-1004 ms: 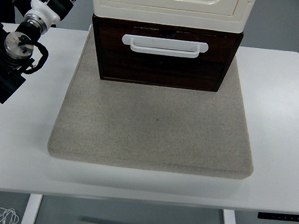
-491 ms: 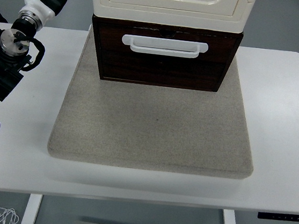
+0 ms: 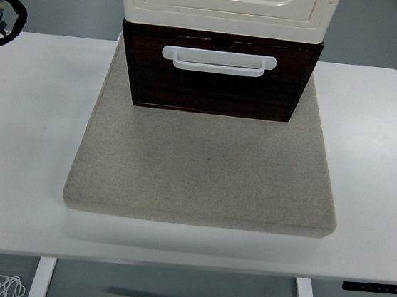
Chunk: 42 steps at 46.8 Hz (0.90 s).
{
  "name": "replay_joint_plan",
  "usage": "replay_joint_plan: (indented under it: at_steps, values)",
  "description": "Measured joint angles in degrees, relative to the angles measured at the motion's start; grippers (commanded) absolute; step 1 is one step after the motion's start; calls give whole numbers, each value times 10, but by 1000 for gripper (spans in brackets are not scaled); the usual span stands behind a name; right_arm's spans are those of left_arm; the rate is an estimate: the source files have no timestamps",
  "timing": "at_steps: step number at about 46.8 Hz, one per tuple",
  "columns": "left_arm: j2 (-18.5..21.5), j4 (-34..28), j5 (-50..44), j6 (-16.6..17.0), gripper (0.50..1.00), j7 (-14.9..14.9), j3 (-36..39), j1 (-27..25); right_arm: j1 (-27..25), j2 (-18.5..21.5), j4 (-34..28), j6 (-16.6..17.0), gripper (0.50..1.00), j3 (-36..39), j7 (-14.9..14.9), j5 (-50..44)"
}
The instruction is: Open the drawer under the combination cabinet
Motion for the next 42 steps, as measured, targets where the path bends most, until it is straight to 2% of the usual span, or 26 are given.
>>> replay_joint_plan:
  at_steps: [13,19,33,42]
  values:
    - [43,-15,28,10,1000,3,15,-86,0,0,0,0,928,0,0,0]
    - [57,-23,38,9,1000,4,49,-141,0,0,0,0,926,0,0,0]
    - [111,-145,44,21,1000,9,164,-272,0,0,0,0,928,0,0,0]
    - [124,-212,49,29,1000,9,232,-329,0,0,0,0,926,0,0,0]
